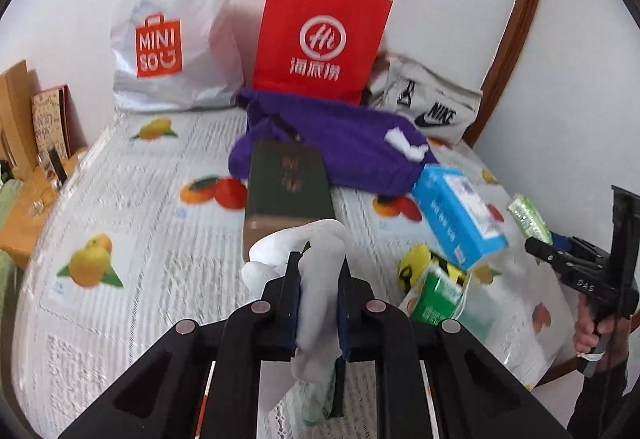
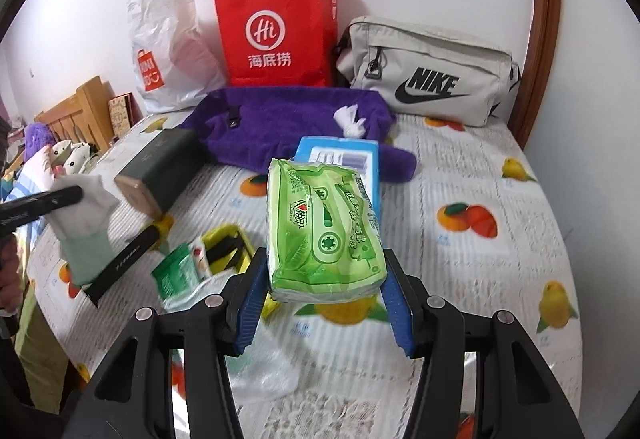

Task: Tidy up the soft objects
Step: 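Lift the white glove with the left tool while the right tool carries the wipes toward the towel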

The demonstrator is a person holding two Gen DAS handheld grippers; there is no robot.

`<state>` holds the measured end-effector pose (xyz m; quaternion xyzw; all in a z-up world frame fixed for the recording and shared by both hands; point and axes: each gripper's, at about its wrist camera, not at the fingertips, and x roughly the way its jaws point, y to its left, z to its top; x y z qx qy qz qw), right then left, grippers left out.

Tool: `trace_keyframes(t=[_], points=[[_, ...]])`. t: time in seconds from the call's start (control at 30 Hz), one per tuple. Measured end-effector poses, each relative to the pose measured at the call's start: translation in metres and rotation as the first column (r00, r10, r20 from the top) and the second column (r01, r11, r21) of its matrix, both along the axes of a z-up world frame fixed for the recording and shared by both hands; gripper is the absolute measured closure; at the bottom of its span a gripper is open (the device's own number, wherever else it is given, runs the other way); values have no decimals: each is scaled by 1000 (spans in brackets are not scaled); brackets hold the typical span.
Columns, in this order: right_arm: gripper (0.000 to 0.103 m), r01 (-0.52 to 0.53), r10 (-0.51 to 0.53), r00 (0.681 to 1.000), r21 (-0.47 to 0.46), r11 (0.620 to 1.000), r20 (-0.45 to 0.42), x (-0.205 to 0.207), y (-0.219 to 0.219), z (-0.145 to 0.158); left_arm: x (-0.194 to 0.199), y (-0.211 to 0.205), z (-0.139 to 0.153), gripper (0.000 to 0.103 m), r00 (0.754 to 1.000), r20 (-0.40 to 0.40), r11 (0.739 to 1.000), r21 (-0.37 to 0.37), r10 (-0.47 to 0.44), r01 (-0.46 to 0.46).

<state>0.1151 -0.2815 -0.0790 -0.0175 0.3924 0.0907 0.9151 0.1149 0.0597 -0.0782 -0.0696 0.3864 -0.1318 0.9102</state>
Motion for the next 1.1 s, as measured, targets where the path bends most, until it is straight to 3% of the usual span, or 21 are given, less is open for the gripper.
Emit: trace_keyframes(t=[0.3,1.1], points=[[49,-28,28,999,6,1000,26,26,6,12,15,3,30,89,998,56,999,-19,32,-31],[49,-17,17,1000,19,1000,13,115,9,23,100,1,43,89,993,22,989,-90,119,-116]])
